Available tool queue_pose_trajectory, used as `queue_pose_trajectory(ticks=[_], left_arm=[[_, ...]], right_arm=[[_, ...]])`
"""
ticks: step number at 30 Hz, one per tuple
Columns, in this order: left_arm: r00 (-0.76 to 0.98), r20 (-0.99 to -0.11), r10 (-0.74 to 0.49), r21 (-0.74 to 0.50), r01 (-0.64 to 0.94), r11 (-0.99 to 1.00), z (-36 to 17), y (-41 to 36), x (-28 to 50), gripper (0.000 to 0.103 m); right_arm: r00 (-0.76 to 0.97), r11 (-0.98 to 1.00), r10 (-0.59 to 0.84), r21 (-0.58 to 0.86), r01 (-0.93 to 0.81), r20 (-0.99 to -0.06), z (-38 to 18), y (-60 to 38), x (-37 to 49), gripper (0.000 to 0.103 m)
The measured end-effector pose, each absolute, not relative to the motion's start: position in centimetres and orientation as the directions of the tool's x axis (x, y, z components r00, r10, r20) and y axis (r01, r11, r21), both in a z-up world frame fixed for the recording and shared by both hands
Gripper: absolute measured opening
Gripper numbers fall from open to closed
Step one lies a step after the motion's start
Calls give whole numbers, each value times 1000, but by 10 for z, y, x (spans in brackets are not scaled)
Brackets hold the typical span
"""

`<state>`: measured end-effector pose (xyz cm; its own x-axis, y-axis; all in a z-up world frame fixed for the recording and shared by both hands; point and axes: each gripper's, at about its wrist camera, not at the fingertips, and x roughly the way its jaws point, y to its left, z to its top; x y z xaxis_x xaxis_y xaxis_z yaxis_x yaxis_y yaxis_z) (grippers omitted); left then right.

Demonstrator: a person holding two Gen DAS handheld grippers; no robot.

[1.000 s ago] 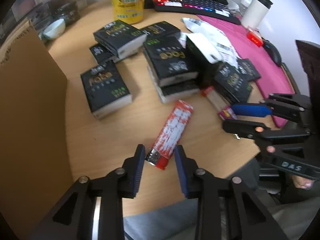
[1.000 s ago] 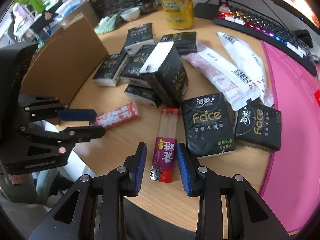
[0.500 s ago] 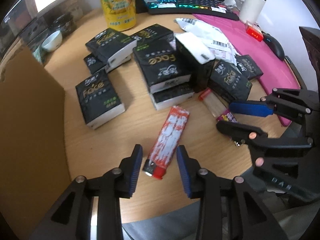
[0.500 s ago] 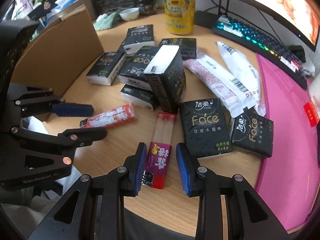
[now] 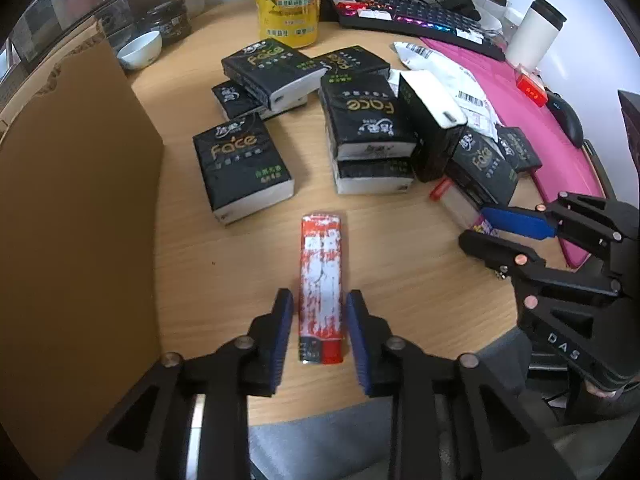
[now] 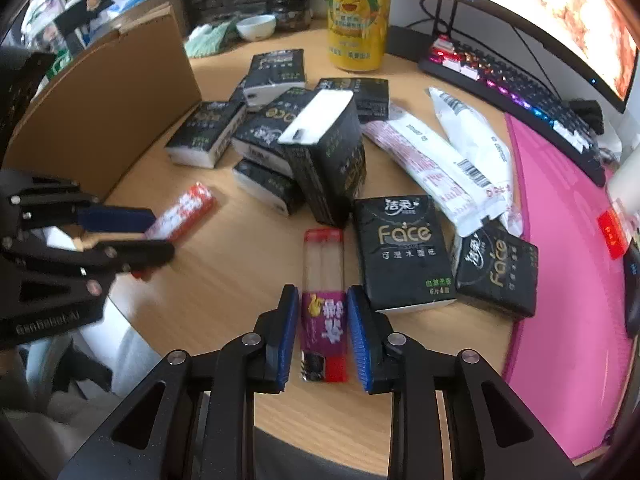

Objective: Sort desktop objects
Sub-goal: 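Grasp the red-white lighter with the left tool while the right grasps the purple lighter, then carry both lighters to the cardboard box and open both tools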

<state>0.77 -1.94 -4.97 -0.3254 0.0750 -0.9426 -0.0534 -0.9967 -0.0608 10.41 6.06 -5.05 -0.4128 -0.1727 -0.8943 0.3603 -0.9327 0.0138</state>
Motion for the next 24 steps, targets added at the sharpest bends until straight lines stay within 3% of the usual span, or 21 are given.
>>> queue_pose_trajectory(ticks=[10, 14, 24], left_arm=[[-343, -938, 41, -20, -63, -998, -52, -8, 0, 32], [-340, -940, 45, -19, -80, -997, -51, -7, 1, 25], [-369, -928, 51, -25, -77, -997, -47, -10, 3, 25]], right_arm=[[-434, -934, -150, -17, 358, -888, -52, 54, 98, 23], [-421, -934, -170, 10, 356, -891, -51, 58, 96, 23], [-400, -934, -197, 47, 355, -895, -51, 63, 95, 23]])
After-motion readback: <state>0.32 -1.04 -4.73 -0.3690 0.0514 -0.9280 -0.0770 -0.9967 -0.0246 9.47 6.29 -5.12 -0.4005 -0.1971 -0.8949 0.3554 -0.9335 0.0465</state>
